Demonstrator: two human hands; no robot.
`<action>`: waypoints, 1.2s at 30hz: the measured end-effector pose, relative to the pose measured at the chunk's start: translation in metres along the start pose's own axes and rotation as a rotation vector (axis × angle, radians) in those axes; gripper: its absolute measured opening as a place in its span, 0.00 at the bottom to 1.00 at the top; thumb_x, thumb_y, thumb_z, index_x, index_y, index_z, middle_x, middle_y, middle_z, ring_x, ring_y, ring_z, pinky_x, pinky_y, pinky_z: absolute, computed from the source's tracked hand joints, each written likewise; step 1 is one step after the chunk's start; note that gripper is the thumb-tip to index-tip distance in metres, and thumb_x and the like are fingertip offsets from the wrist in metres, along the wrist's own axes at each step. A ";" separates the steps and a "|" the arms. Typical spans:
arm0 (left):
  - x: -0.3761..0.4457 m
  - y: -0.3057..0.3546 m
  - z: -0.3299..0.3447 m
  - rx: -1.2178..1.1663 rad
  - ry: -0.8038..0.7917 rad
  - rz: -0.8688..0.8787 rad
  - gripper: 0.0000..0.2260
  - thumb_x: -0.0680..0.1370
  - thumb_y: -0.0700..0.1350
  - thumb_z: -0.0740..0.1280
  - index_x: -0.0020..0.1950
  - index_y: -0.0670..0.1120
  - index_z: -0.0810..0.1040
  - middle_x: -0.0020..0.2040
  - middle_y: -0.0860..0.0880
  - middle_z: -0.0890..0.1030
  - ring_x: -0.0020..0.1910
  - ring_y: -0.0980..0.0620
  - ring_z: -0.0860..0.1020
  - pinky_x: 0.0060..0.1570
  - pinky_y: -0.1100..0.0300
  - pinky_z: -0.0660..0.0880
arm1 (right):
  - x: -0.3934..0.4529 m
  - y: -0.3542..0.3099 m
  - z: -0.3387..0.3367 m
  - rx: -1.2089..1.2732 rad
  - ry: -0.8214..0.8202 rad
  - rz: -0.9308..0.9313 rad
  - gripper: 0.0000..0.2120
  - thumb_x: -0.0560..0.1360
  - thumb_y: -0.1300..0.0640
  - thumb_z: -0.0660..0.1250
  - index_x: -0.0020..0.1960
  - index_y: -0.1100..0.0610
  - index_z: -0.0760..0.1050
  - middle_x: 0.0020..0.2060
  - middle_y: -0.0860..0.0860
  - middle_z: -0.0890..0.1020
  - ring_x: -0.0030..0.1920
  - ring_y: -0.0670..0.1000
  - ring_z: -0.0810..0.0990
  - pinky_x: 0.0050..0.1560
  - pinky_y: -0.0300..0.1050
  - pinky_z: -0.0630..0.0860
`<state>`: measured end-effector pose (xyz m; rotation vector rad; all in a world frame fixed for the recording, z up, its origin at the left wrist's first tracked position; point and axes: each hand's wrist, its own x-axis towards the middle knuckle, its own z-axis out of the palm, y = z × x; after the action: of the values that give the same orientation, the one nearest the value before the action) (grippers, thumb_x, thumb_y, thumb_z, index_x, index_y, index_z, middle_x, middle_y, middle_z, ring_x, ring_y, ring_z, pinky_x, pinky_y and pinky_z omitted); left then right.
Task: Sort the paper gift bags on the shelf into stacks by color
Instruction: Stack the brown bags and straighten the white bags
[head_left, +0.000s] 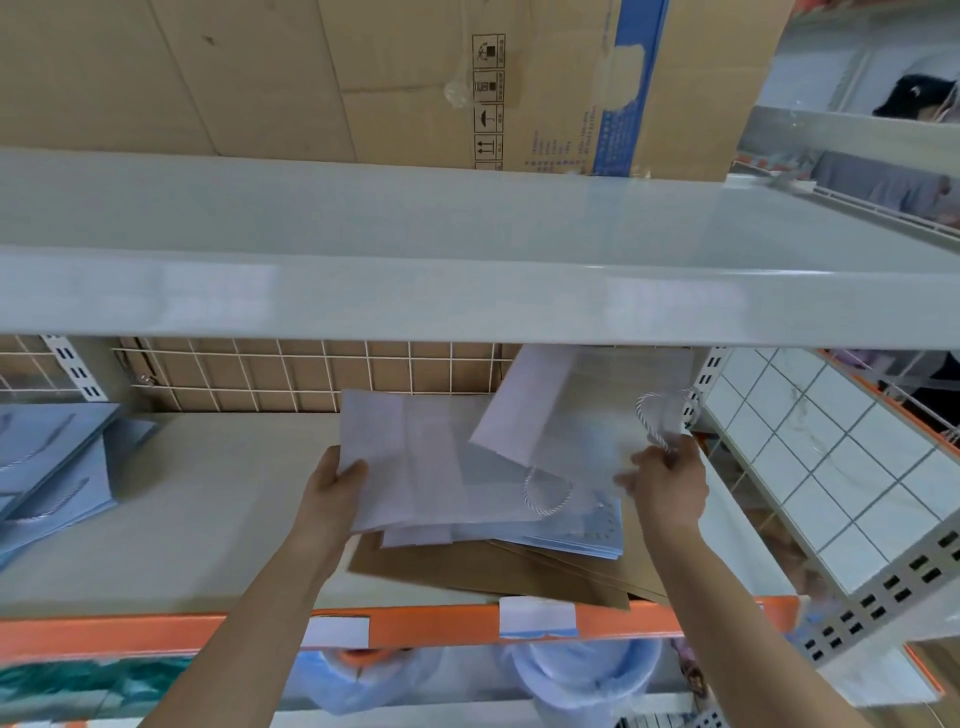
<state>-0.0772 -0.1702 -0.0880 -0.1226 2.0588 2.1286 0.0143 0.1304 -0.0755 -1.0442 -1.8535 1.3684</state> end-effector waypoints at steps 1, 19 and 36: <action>-0.001 0.001 -0.002 -0.021 -0.004 0.004 0.10 0.82 0.38 0.59 0.62 0.45 0.73 0.59 0.41 0.77 0.56 0.38 0.77 0.50 0.42 0.78 | 0.000 -0.001 0.000 0.048 -0.019 0.011 0.10 0.73 0.57 0.57 0.49 0.46 0.72 0.37 0.48 0.82 0.25 0.43 0.81 0.30 0.38 0.70; 0.001 -0.007 -0.036 0.610 0.266 -0.113 0.08 0.77 0.37 0.60 0.55 0.41 0.64 0.45 0.43 0.73 0.38 0.49 0.70 0.31 0.57 0.67 | -0.017 0.000 0.011 0.097 -0.142 0.023 0.10 0.80 0.58 0.58 0.56 0.60 0.74 0.44 0.57 0.83 0.36 0.49 0.83 0.34 0.40 0.74; 0.052 -0.027 0.013 1.251 -0.160 -0.002 0.49 0.64 0.74 0.66 0.77 0.49 0.57 0.75 0.48 0.64 0.73 0.45 0.62 0.68 0.45 0.61 | 0.001 0.017 0.007 0.133 -0.119 0.053 0.06 0.75 0.55 0.62 0.44 0.45 0.75 0.35 0.51 0.80 0.30 0.52 0.82 0.31 0.44 0.78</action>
<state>-0.1226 -0.1533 -0.1237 0.2054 2.7909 0.5066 0.0117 0.1304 -0.0940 -0.9688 -1.8013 1.5929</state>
